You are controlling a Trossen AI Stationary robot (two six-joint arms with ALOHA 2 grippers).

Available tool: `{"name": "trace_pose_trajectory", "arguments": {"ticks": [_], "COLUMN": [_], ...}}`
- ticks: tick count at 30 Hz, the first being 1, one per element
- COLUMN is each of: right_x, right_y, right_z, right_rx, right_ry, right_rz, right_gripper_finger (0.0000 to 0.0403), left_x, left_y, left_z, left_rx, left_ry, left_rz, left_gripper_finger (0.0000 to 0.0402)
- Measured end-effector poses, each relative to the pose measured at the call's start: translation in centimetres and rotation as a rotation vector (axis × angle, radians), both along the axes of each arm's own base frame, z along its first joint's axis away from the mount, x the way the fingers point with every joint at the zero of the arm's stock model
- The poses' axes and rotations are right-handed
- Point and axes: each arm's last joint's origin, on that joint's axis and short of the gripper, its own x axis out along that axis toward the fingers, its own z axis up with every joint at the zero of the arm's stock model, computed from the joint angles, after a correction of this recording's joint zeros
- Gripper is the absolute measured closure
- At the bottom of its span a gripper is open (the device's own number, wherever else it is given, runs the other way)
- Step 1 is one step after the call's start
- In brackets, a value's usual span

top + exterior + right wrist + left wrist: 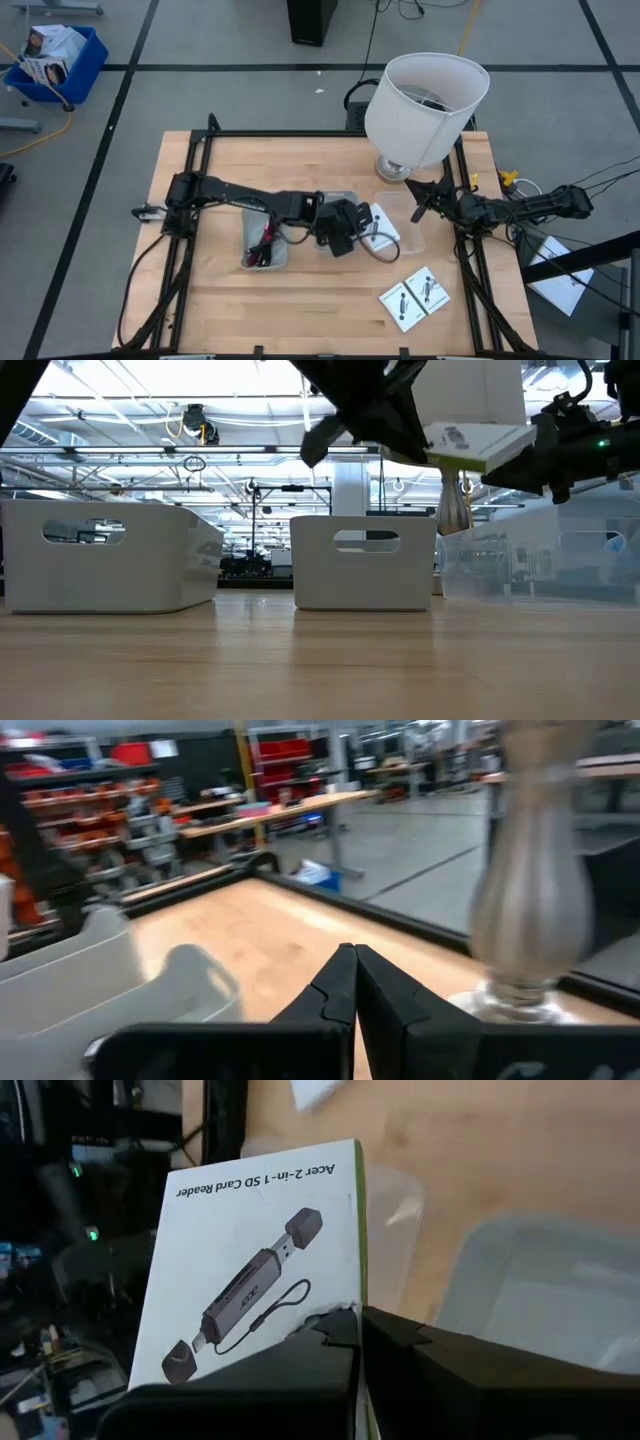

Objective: Pick and place items into bin
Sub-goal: Put the left white card reader box into the transparent bin

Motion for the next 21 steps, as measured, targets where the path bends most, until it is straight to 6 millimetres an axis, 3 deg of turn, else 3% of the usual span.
{"name": "trace_pose_trajectory", "arguments": {"ticks": [6,11,14,18,21], "right_x": [0.0,-0.1,-0.2,-1.0,-1.8], "right_y": [0.0,0.0,0.0,-0.1,-0.1], "right_z": [0.0,-0.3,-0.6,1.2,2.9], "right_rx": [0.014,0.085,0.081,0.098,0.161], "right_ry": [-0.009,-0.036,0.054,0.254,0.291], "right_rz": [-0.02,-0.026,-0.023,-0.017,0.014], "right_gripper_finger": [0.0403,0.0403,0.0403,0.0403,0.0403], "left_x": [0.4,0.5,0.3,0.1,0.0], "left_y": [2.5,2.8,2.6,2.1,2.0], "left_z": [0.3,0.3,0.1,-0.1,-0.2], "left_rx": [0.032,0.044,0.047,0.067,0.062], "left_ry": [-0.037,-0.039,-0.015,0.015,0.027], "left_rz": [-0.051,-0.064,-0.072,-0.073,-0.071], "left_gripper_finger": [0.0398,0.0398,0.0398,0.0398,0.0398]}}
